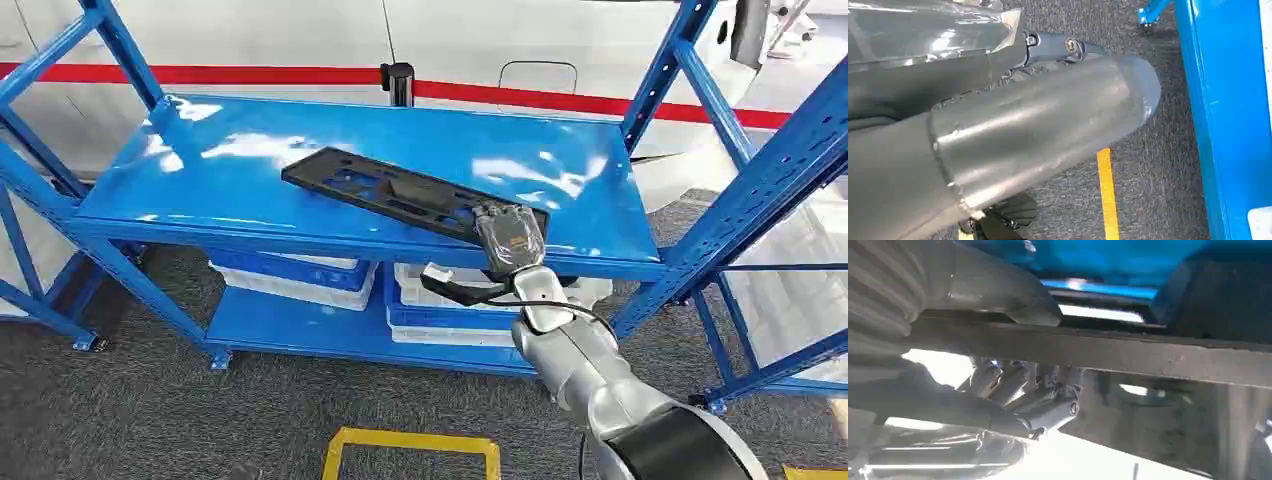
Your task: Take the parts from the cabinet and place them on the table.
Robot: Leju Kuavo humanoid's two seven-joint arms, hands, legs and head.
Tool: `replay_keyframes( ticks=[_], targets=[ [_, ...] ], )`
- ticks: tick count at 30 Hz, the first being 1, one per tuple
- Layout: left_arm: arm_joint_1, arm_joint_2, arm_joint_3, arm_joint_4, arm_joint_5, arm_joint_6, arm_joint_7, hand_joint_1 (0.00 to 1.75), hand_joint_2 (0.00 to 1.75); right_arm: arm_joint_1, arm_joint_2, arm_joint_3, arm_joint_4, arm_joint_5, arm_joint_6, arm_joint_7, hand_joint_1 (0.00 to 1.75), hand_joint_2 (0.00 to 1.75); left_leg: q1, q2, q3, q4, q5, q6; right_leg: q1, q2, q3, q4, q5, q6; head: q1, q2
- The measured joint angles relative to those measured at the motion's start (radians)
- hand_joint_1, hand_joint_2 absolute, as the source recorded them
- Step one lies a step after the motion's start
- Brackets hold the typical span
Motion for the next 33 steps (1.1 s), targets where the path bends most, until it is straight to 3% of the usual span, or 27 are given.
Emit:
replay_keyframes(
  ticks=[4,6,11,13,14,21,33],
  targets=[
    [0.004,0.000,0.004,0.000,0.002,-0.011,-0.001,0.00,0.00,0.026,-0.008,-0.036,-0.137,-0.168,0.048,-0.270,1.73,1.75,0.001,0.000,-0.001,0.000,0.000,0.000,0.000,0.000,-0.001,0.000,0.000,0.000,0.000,0.000],
    [0.007,0.000,0.008,0.000,0.002,-0.009,-0.001,0.00,0.00,0.057,-0.020,-0.040,-0.257,-0.256,0.102,-0.351,1.69,1.75,0.001,-0.002,-0.001,0.000,0.000,0.000,0.000,-0.002,-0.002,0.000,0.000,0.000,0.000,0.000],
    [0.013,0.000,0.010,0.000,0.002,-0.002,-0.002,0.00,0.00,0.152,-0.078,-0.036,-0.556,-0.358,0.174,-0.384,1.69,1.75,0.000,-0.002,-0.004,0.000,-0.001,-0.002,0.000,-0.003,-0.003,0.000,-0.003,0.002,0.000,0.000],
    [0.014,0.000,0.011,0.000,0.002,-0.002,-0.002,0.00,0.00,0.169,-0.091,-0.035,-0.617,-0.364,0.179,-0.386,1.68,1.75,0.000,-0.001,-0.003,0.000,-0.002,-0.002,0.000,-0.002,-0.003,0.000,-0.003,0.002,0.000,0.000],
    [0.014,0.000,0.011,0.000,0.002,-0.002,-0.002,0.00,1.75,0.178,-0.097,-0.035,-0.644,-0.365,0.179,-0.386,1.68,1.75,0.000,-0.001,-0.003,0.000,-0.002,-0.002,0.000,-0.002,-0.003,0.000,-0.003,0.002,0.000,0.000],
    [0.017,0.000,0.014,0.000,0.002,0.007,-0.002,0.00,1.75,0.239,-0.151,-0.024,-0.837,-0.353,0.183,-0.355,1.69,1.75,0.000,-0.001,-0.004,0.000,-0.002,-0.002,0.000,-0.003,-0.003,0.000,-0.003,0.002,0.000,0.000],
    [0.015,0.000,0.021,0.000,0.003,0.013,0.011,0.00,1.75,0.264,-0.166,-0.020,-0.876,-0.342,0.187,-0.346,1.69,1.75,0.001,-0.001,-0.004,0.000,-0.002,-0.003,0.000,-0.003,-0.003,0.000,-0.003,0.002,0.000,0.000]
  ],
)
